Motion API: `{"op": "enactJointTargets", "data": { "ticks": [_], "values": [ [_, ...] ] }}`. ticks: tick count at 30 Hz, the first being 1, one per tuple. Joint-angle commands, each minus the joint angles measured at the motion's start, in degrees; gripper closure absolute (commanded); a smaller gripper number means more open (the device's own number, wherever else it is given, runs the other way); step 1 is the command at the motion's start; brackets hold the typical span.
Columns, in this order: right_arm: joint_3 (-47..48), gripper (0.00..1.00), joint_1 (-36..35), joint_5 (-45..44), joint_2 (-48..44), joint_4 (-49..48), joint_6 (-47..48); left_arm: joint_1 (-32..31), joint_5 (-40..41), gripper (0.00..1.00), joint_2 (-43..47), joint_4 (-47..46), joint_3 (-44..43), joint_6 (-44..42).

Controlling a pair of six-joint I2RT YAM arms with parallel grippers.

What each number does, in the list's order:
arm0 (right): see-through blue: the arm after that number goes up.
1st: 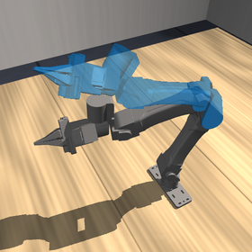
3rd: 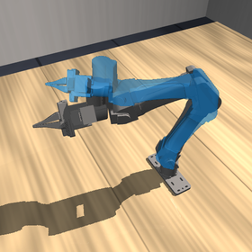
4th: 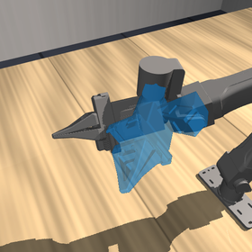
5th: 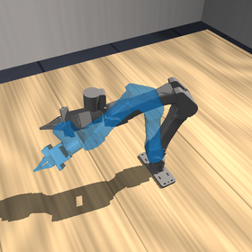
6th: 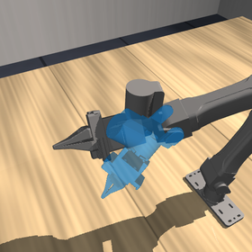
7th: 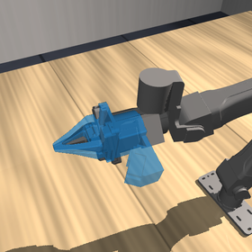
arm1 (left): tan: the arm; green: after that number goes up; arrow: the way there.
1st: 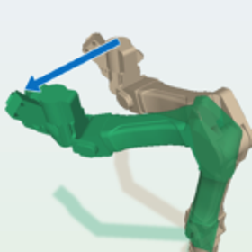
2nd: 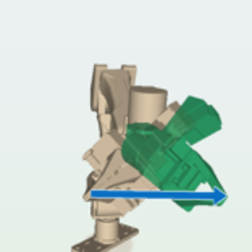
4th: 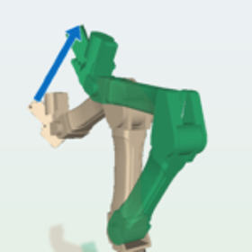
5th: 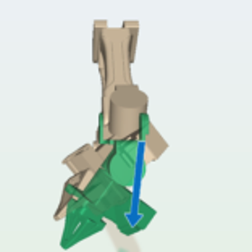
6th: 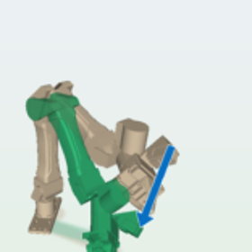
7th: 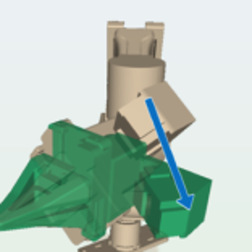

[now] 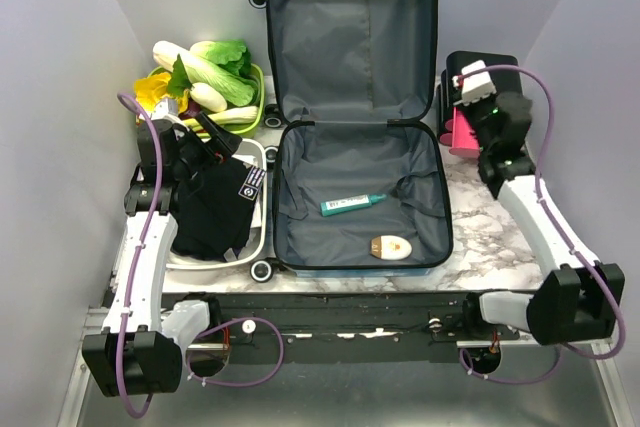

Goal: Open, take out, and arrange the luggage

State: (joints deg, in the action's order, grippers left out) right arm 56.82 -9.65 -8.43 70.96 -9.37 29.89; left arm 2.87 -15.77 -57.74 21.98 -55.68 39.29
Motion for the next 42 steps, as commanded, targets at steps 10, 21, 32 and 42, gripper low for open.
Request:
{"op": "enactJointTargets", "data": {
  "ticks": [10, 21, 32, 42],
  "values": [
    [18.1, 0.96, 13.3, 22.4, 19.2, 14.8, 36.5, -0.1, 6.3, 0.01, -0.4, 5.4, -1.8, -2.5],
    [16.2, 0.92, 14.7, 20.3, 25.0, 14.6, 38.9, -0.1, 9.3, 0.01, -0.5, 7.3, -1.5, -2.4],
    [17.1, 0.83, 14.9, 19.3, 27.9, 19.5, 40.2, -0.1, 9.6, 0.01, -1.5, 7.2, -2.0, -2.0],
    [11.2, 0.83, 14.9, 16.3, 20.3, 17.6, 41.4, -0.1, 9.2, 0.01, -2.1, 6.6, -1.6, -2.1]
  ]
}}
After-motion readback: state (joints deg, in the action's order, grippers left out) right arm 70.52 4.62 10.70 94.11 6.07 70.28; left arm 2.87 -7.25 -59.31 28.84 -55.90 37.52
